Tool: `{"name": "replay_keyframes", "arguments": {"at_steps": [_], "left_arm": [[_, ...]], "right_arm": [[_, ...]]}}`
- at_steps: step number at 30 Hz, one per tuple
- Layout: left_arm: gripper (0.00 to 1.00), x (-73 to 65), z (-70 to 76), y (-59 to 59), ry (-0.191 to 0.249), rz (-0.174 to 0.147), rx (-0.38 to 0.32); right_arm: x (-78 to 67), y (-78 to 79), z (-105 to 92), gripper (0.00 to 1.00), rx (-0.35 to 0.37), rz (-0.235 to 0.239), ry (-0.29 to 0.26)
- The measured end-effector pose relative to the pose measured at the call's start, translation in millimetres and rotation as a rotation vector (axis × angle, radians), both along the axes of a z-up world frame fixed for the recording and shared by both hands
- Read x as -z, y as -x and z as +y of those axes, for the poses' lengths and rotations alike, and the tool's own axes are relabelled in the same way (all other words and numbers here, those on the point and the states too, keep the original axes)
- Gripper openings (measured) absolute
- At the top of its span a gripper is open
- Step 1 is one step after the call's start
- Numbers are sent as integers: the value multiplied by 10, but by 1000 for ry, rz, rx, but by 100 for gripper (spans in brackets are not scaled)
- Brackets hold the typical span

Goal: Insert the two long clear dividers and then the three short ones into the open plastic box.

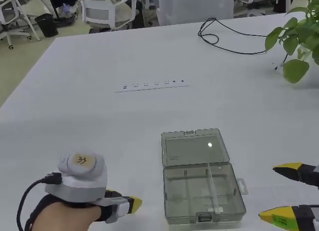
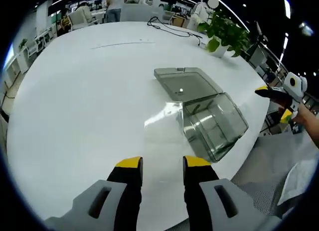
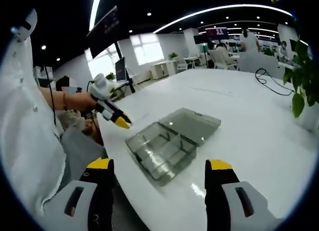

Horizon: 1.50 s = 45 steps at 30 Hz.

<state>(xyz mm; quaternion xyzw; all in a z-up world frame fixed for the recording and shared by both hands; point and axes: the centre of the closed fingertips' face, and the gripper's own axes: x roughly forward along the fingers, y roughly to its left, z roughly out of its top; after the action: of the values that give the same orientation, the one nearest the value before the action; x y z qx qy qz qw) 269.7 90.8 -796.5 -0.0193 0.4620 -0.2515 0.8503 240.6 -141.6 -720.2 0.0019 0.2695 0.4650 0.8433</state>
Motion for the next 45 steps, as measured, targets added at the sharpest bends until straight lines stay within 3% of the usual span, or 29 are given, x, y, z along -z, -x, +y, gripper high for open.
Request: {"name": "replay_keyframes", "arguments": {"at_steps": [5, 7, 11, 18, 25, 32, 45], "left_arm": [[30, -196, -118, -45, 82, -39, -21], [30, -307, -213, -58, 123, -59, -21], [30, -500, -418, -68, 210, -91, -14], [30, -691, -734, -29, 301, -120, 27], [30, -768, -908, 16, 350, -132, 63], [30, -800, -1005, 47, 376, -135, 86], [31, -799, -1062, 31, 373, -148, 106]], "right_arm": [[-196, -80, 186, 67, 53, 51, -71], [-346, -151, 308, 62, 83, 42, -116], [-546, -230, 555, 50, 137, 82, -216], [-518, -275, 916, 31, 183, 172, -260], [-341, -287, 1060, 23, 229, 245, -244], [-297, -280, 1126, 16, 258, 280, -249], [-240, -333, 1116, 7, 342, 339, -265]]}}
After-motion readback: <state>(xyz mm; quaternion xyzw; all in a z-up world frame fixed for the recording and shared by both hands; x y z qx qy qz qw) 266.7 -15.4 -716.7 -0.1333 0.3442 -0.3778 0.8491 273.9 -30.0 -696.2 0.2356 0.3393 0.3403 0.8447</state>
